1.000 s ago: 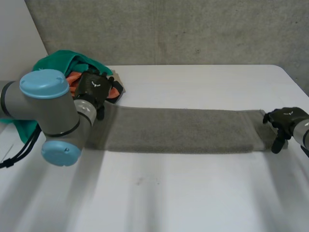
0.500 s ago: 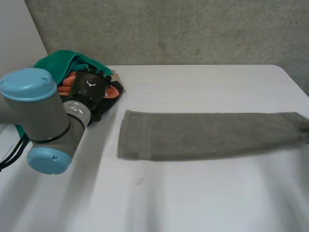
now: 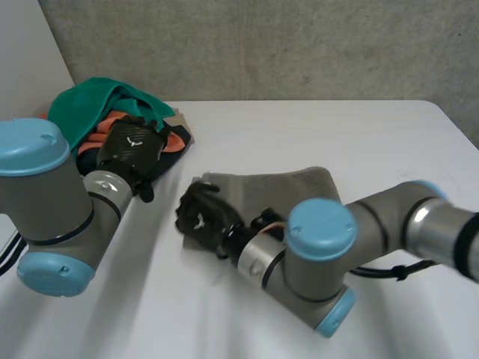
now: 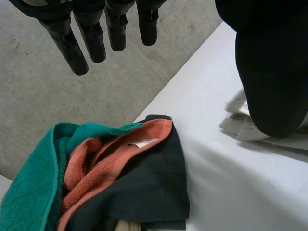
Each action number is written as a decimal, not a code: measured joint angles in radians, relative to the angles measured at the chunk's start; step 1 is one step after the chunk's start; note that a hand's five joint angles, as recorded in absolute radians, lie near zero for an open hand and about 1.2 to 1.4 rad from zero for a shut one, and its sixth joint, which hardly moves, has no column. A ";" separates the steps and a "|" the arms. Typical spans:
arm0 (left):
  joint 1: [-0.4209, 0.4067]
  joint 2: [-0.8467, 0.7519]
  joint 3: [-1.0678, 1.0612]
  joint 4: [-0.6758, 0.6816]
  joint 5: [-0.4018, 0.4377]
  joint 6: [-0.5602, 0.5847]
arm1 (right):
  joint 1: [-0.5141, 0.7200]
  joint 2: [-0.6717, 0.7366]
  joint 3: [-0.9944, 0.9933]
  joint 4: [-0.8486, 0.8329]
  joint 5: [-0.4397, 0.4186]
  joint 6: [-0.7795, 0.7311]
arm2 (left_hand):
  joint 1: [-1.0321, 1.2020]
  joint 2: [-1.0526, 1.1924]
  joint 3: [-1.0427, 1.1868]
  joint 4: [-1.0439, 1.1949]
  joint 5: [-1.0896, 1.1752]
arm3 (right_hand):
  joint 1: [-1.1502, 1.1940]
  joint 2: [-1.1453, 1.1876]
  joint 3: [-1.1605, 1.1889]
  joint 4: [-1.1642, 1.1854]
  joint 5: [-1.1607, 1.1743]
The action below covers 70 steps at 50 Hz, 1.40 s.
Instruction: Fold the laundry.
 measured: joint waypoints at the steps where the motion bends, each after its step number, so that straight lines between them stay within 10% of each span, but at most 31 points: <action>1: 0.000 0.000 -0.004 0.002 0.000 0.000 | 0.009 0.015 -0.006 0.000 -0.004 -0.006 | 0.000 0.000 0.000 0.000 0.000 | -0.009 -0.009 -0.003 -0.003 -0.002; 4: 0.000 -0.001 -0.008 0.005 0.000 0.000 | 0.016 0.028 -0.010 0.002 -0.001 -0.007 | 0.000 0.000 0.000 0.000 0.000 | -0.151 -0.159 -0.158 -0.159 -0.136; 5: 0.000 -0.001 -0.012 0.009 0.000 0.001 | 0.018 0.029 -0.007 0.006 0.016 0.006 | 0.000 0.000 0.000 0.000 0.000 | -0.587 -0.605 -0.586 -0.590 -0.602; 8: -0.001 -0.001 -0.010 0.014 0.000 0.001 | 0.004 -0.013 0.021 0.015 0.075 0.085 | 0.000 0.000 0.000 0.000 0.000 | -0.874 -0.942 -0.934 -0.944 -0.918; 23: -0.094 -0.017 0.044 0.024 0.009 0.001 | -0.278 -0.300 0.196 0.295 0.241 0.660 | 0.000 0.000 0.000 0.000 0.000 | -0.884 -0.970 -0.982 -0.992 -0.938; 32: -0.136 -0.037 0.057 0.024 0.010 0.000 | -0.411 -0.174 0.203 0.369 0.361 0.446 | 0.000 0.000 0.000 0.000 0.000 | -0.088 -0.051 -0.069 -0.075 -0.040; 40: -0.127 -0.009 0.031 0.022 0.007 -0.003 | -0.350 -0.163 0.103 0.228 0.476 0.293 | 0.000 0.000 0.000 0.000 0.000 | -0.012 -0.011 -0.003 0.000 0.016; 53: -0.059 0.118 -0.036 0.021 0.011 -0.098 | 0.035 -0.058 0.055 0.050 0.241 0.063 | 0.000 0.000 0.000 0.000 0.000 | -0.033 -0.085 -0.090 -0.096 -0.047; 58: -0.053 0.123 -0.046 0.022 0.013 -0.110 | 0.059 -0.031 0.077 0.100 0.210 0.047 | 0.000 0.000 0.000 0.000 0.000 | -0.662 -0.723 -0.712 -0.722 -0.687; 70: -0.091 0.079 0.060 0.028 0.010 -0.125 | -0.154 -0.332 0.124 0.174 0.216 0.716 | 0.000 0.000 0.000 0.000 0.000 | -0.884 -0.970 -0.980 -0.992 -0.935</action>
